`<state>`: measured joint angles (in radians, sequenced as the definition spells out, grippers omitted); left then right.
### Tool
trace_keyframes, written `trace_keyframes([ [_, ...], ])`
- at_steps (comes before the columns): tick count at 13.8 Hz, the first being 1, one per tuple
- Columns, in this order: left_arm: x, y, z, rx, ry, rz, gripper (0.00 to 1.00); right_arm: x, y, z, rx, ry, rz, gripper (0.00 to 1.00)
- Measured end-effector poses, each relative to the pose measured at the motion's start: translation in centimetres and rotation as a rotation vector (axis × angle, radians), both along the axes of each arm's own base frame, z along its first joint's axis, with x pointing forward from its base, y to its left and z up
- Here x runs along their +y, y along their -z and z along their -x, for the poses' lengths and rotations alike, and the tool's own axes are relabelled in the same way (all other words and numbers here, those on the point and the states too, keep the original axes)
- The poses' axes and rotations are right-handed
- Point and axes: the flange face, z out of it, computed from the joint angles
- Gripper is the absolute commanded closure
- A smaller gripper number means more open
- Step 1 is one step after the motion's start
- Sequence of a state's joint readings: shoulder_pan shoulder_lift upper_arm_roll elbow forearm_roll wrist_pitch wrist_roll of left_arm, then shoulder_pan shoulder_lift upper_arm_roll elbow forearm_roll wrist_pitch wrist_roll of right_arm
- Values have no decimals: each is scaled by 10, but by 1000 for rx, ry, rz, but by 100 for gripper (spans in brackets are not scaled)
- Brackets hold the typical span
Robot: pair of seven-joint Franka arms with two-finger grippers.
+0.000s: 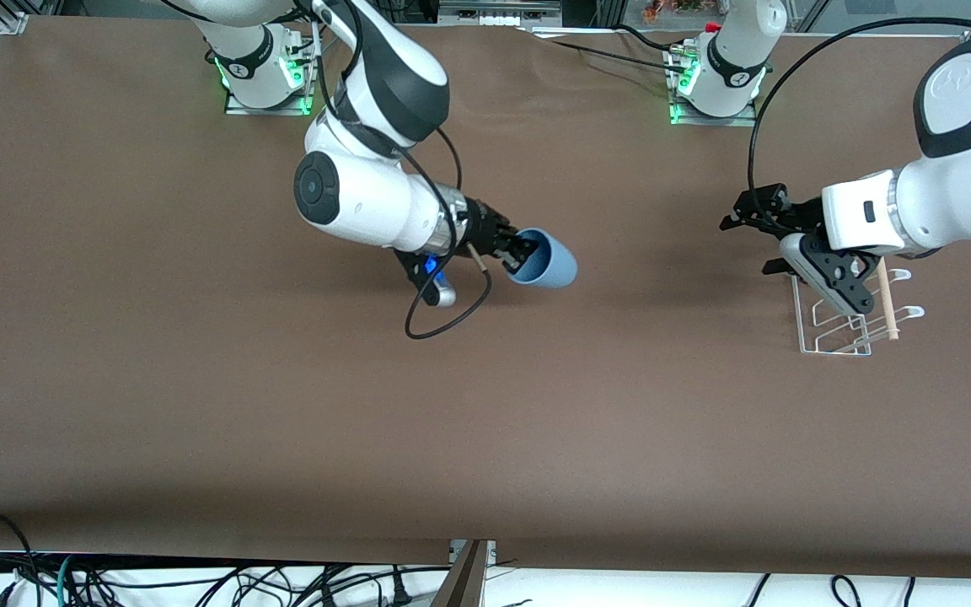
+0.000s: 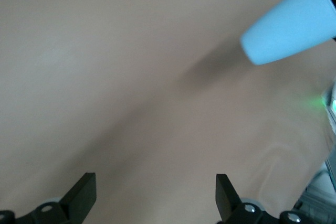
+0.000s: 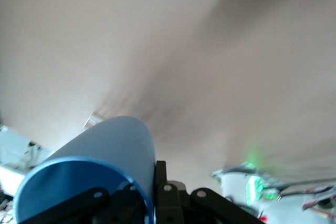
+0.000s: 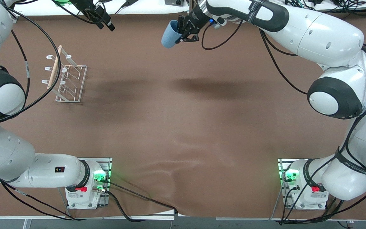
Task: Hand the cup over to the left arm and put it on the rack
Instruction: 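Lift the cup with the right gripper while the left gripper approaches it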
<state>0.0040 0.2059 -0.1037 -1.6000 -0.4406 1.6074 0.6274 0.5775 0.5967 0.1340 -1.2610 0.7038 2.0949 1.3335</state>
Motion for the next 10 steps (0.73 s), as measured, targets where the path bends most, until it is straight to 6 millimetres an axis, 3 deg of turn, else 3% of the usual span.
trace_keyframes([
  [3, 3, 24, -10, -85, 188, 211, 0, 13, -21, 6, 36, 17, -86, 100],
  [6, 2, 35, -17, -210, 352, 333, 0, 18, -27, 10, 51, 24, -97, 100],
  [8, -10, 34, -15, -261, 401, 413, 0, 20, -25, 11, 55, 24, -96, 100],
  [10, -42, 32, -12, -308, 450, 450, 0, 20, -24, 11, 57, 23, -96, 100],
])
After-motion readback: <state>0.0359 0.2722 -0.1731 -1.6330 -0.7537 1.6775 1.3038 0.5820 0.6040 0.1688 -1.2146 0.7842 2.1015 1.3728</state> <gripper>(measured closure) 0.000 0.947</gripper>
